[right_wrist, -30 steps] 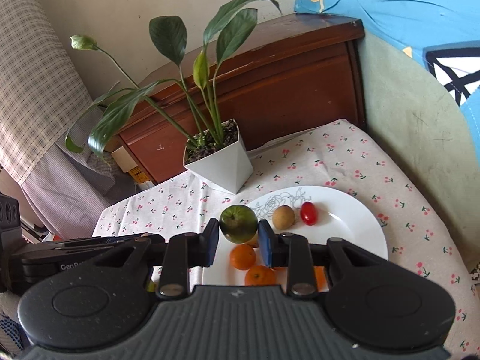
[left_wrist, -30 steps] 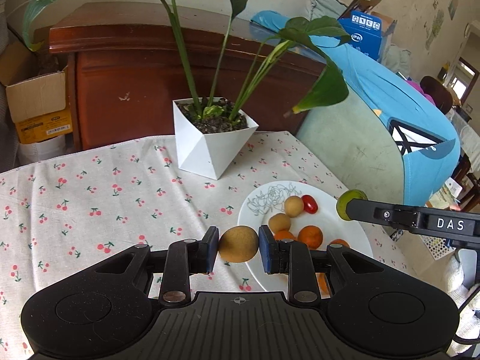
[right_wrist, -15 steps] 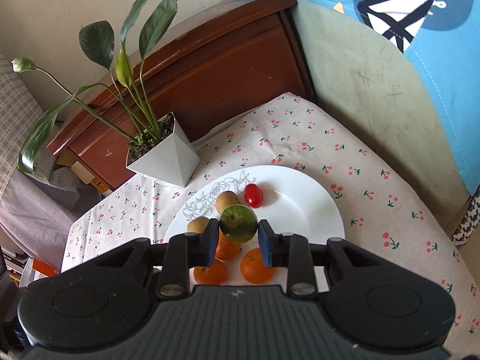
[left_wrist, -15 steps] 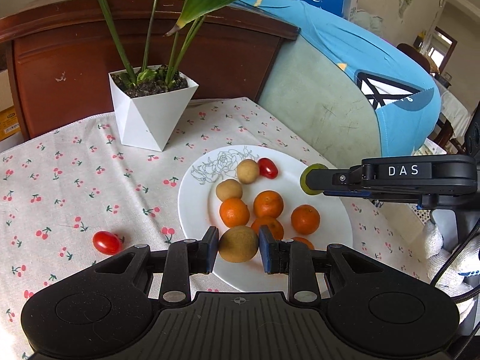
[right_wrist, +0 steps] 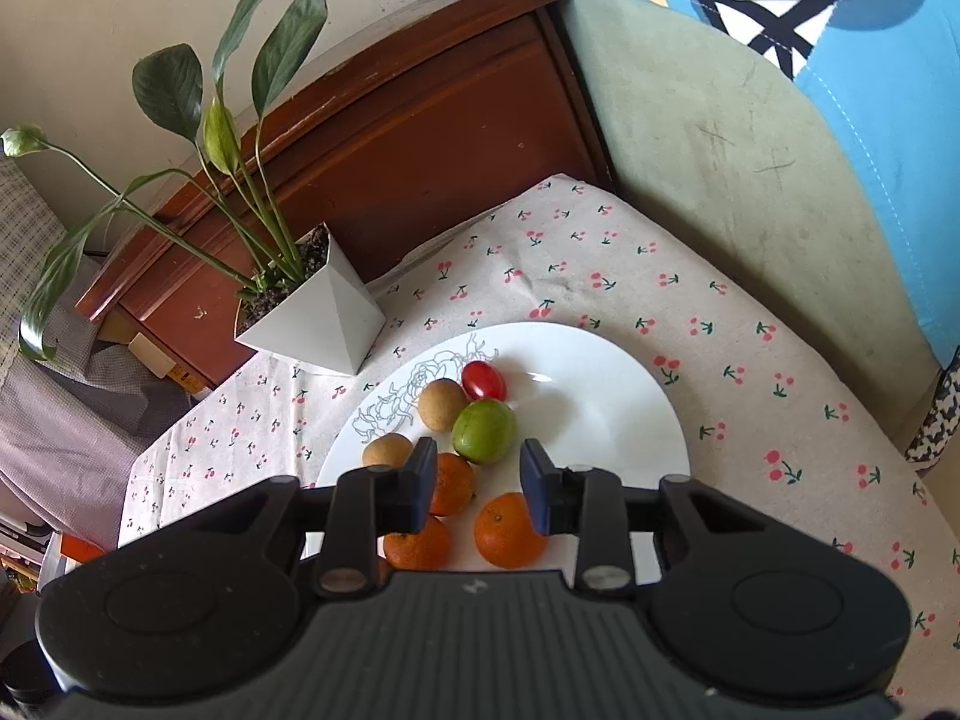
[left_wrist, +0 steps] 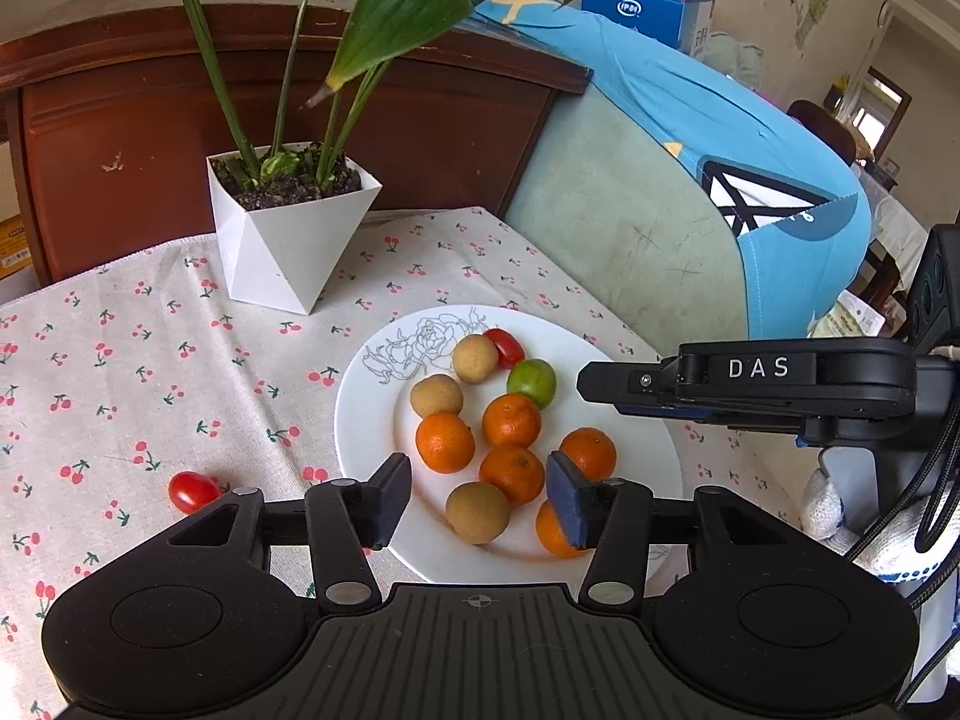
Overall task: Organize fruits
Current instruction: 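Carry both held fruits onto the white plate and open both tools, then move both open tools to the red cherry tomato and last green fruit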
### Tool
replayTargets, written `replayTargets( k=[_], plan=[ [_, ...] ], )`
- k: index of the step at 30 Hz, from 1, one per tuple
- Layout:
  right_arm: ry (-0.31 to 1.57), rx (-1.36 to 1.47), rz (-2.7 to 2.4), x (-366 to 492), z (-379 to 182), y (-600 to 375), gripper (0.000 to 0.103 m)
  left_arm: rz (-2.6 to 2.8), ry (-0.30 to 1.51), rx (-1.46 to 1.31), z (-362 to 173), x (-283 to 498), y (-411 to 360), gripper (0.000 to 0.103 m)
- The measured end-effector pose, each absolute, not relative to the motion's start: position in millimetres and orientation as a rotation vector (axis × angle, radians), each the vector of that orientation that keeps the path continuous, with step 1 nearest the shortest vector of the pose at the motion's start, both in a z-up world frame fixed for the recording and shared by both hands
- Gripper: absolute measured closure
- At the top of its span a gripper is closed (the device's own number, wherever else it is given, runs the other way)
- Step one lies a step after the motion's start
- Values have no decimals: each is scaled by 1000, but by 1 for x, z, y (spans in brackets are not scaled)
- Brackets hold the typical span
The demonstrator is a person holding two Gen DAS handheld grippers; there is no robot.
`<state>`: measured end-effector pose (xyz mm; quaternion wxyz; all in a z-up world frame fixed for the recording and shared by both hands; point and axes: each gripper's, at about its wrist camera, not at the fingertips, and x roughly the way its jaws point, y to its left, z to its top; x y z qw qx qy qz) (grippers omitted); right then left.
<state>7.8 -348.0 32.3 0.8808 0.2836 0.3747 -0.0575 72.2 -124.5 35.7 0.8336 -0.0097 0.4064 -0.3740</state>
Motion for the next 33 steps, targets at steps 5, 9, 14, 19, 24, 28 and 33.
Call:
replayTargets(
  k=[5, 9, 14, 19, 24, 28, 33],
  plan=[
    [780, 595, -95, 10, 35, -344, 69, -736, 850, -80, 48, 83, -110, 37],
    [781, 575, -69, 13, 38, -334, 65, -693, 848, -101, 54, 92, -96, 36],
    [787, 554, -21, 16, 39, -320, 65, -629, 856, -121, 58, 101, -79, 36],
    [795, 528, 32, 18, 40, -304, 65, -569, 861, -135, 62, 107, -62, 36],
    [810, 495, 98, 21, 39, -283, 65, -513, 875, -144, 62, 112, -44, 36],
    [816, 462, 177, 22, 38, -260, 65, -475, 893, -147, 60, 113, -32, 36],
    [829, 420, 271, 23, 33, -234, 65, -443, 900, -140, 59, 113, -19, 36]
  ],
)
